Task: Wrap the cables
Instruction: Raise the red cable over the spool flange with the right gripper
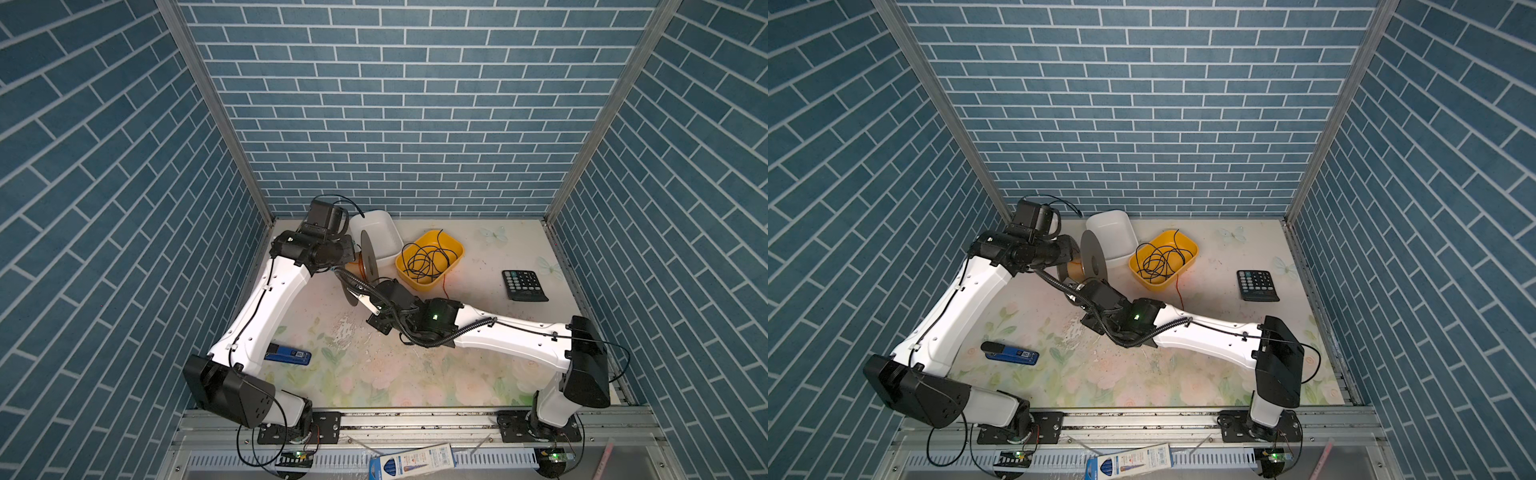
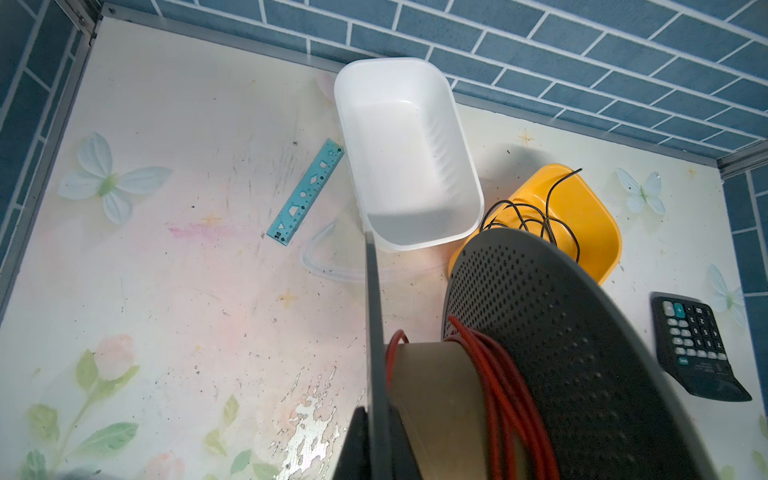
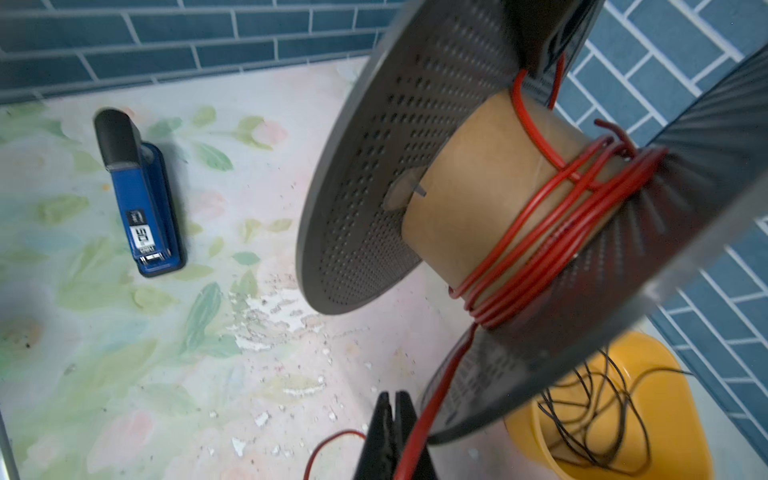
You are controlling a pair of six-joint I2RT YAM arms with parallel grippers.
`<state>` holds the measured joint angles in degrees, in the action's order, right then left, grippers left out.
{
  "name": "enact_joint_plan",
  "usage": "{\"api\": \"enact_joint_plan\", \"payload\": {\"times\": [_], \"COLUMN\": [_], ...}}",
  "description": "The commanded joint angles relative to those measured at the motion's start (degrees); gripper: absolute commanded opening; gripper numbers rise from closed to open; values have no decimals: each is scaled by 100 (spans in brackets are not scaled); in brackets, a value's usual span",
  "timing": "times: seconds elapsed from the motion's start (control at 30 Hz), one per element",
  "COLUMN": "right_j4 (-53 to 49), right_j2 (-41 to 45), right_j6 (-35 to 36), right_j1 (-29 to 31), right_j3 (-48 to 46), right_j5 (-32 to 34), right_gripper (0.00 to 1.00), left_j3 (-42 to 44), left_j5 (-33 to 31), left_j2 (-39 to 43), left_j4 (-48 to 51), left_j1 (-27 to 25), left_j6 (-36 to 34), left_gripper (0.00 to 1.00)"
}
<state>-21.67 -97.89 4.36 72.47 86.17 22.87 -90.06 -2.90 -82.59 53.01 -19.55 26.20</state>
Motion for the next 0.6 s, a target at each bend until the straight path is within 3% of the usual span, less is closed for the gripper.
{"api": "enact_joint_plan", "payload": {"times": [0.0, 0.13, 0.3, 0.57], "right_j4": [-1005, -1599, -2082, -1449], "right_j2": [39, 184, 140, 201], "right_j6": [327, 341, 329, 226], "right_j1": [-74, -270, -441, -560], "right_j3": [723, 955, 1269, 824], "right_j5": [820, 808, 626, 444], "right_gripper": [0, 3, 14, 13], "left_j3": [53, -30, -79, -159], "left_j5": [-522, -539, -140, 35], "left_j2": [103, 108, 85, 163], "left_j4": [210, 405, 429, 460], "left_j1": [-43, -99, -141, -233], "left_j6": [-310, -431, -418, -407], "left_gripper": [0, 0, 0, 0]}}
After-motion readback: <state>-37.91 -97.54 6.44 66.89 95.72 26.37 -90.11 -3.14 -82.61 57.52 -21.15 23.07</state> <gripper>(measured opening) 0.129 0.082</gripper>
